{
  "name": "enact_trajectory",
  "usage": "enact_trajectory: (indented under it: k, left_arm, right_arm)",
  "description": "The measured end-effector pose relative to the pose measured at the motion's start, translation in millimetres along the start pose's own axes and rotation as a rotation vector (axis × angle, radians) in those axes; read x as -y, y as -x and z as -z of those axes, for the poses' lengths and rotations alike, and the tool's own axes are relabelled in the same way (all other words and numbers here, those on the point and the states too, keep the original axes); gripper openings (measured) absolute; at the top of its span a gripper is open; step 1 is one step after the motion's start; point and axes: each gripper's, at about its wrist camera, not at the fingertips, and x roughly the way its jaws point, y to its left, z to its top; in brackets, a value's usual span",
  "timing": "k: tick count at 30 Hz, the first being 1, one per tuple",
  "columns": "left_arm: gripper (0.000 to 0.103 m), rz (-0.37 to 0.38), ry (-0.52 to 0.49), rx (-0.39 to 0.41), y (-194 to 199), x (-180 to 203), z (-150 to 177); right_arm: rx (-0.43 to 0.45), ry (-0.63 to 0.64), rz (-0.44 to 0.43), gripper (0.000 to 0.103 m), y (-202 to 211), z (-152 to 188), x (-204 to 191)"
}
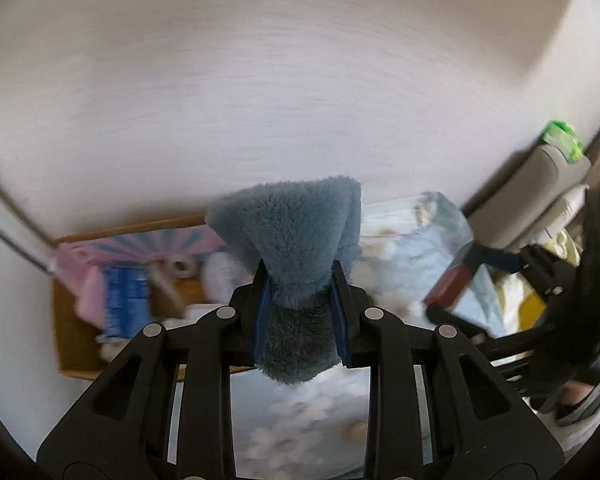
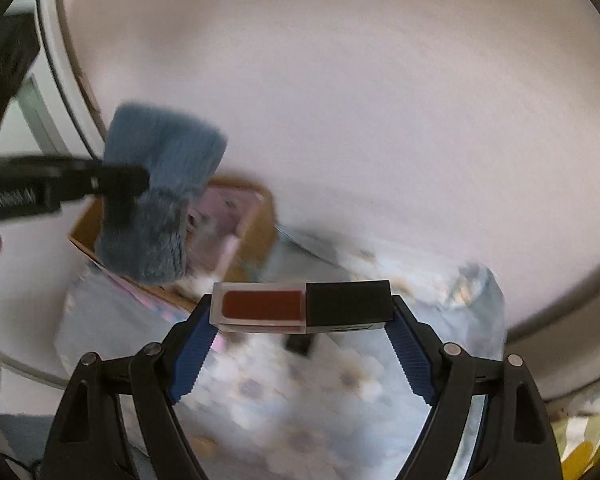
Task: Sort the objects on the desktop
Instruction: 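Carry grey plush and red lipstick into the box and release both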
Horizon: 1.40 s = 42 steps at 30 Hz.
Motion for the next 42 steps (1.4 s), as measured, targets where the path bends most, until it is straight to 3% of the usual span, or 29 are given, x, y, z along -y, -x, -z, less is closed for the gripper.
enact_trajectory:
  k: [5, 10, 18, 23, 25, 26, 27, 28, 29, 31, 42]
  left_arm:
    - [0.024, -0.069, 0.045, 0.015, 11, -58, 7]
    - [0.024, -0.083, 0.093, -0.017, 6, -106, 19]
    - [0.024, -0.147, 0.138, -0.065, -14, -158, 34]
    - [0.024, -0.156, 0.146, -0.084, -25, -173, 40]
    - [0.034, -0.163, 0.152, -0.083, -29, -178, 42]
    - [0.052, -0.173, 0.156, -0.083, -30, -179, 43]
    - [0.084, -0.189, 0.158, -0.078, -30, -180, 44]
    - [0.103, -0.211, 0.155, -0.062, -28, -179, 45]
    - [0.102, -0.222, 0.149, -0.039, -24, -178, 46]
    - [0.102, -0.223, 0.130, -0.019, -19, -174, 47]
    - [0.102, -0.191, 0.076, 0.025, -2, -148, 41]
  right_arm:
    - [0.016, 0.065, -0.047, 0.080, -11, -32, -40]
    - [-0.017, 0.106, -0.103, 0.080, -46, -51, -80]
    - [-0.108, 0.141, -0.145, 0.080, -104, -58, -121]
    - [-0.137, 0.149, -0.171, 0.080, -119, -59, -136]
    - [-0.165, 0.139, -0.181, 0.080, -126, -60, -138]
    - [-0.188, 0.136, -0.179, 0.080, -129, -59, -139]
    - [-0.202, 0.137, -0.170, 0.082, -132, -58, -140]
    - [-0.197, 0.138, -0.162, 0.085, -133, -56, -139]
    - [-0.175, 0.138, -0.155, 0.087, -130, -55, -138]
    - [-0.131, 0.123, -0.159, 0.103, -123, -54, -133]
    - [-0.055, 0.028, -0.195, 0.103, -94, -54, -94]
